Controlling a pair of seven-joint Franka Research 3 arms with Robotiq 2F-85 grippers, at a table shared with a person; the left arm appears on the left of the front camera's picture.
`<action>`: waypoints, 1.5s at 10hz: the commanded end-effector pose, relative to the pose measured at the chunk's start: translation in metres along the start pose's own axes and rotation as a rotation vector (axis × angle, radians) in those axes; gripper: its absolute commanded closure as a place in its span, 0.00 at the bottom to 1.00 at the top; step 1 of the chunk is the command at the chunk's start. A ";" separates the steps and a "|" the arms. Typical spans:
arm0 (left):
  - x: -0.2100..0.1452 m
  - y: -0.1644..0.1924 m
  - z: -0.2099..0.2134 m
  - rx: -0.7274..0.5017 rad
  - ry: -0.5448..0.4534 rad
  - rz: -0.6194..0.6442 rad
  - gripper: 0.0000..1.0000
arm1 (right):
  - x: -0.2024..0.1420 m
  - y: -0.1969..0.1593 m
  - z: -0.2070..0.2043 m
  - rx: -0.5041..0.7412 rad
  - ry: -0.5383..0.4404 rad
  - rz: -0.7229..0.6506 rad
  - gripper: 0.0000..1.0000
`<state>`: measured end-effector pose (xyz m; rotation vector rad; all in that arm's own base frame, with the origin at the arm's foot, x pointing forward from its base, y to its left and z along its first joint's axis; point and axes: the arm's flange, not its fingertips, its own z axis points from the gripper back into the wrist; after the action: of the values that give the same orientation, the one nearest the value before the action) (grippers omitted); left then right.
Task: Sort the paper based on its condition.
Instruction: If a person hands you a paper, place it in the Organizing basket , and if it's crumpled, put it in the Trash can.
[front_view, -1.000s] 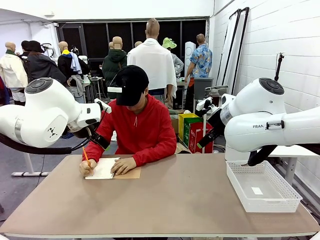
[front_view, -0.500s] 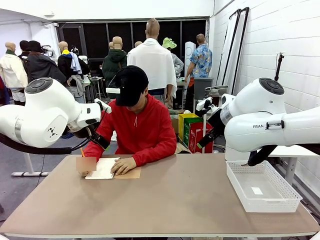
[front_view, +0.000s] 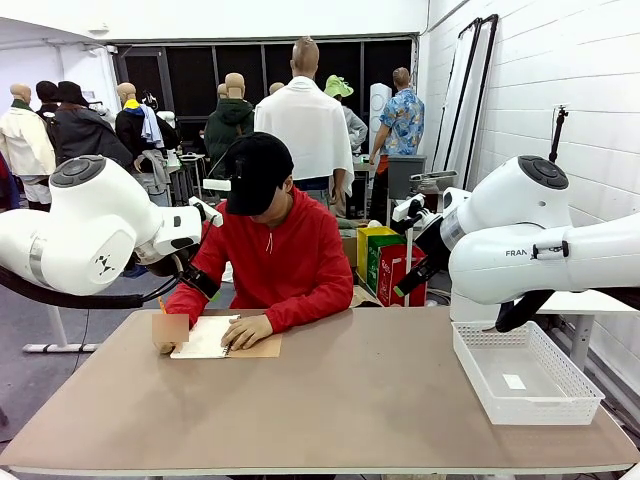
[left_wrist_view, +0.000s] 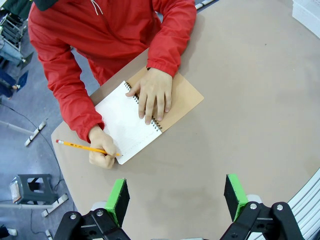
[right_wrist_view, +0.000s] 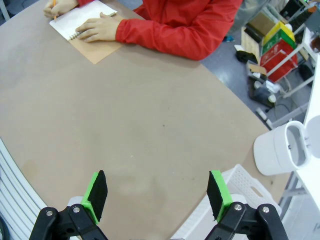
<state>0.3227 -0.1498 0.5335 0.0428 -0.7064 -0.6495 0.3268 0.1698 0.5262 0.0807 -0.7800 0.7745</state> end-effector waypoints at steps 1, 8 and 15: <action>0.000 0.000 0.000 0.000 -0.001 -0.001 0.00 | 0.000 0.000 0.000 -0.001 0.001 -0.010 0.00; 0.000 0.000 0.000 0.000 -0.001 -0.001 0.00 | 0.000 0.000 0.000 -0.001 0.001 -0.010 0.00; 0.000 0.000 0.000 0.000 -0.001 -0.001 0.00 | 0.000 0.000 0.000 -0.001 0.001 -0.010 0.00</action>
<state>0.3227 -0.1498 0.5335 0.0428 -0.7064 -0.6495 0.3268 0.1698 0.5262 0.0807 -0.7800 0.7744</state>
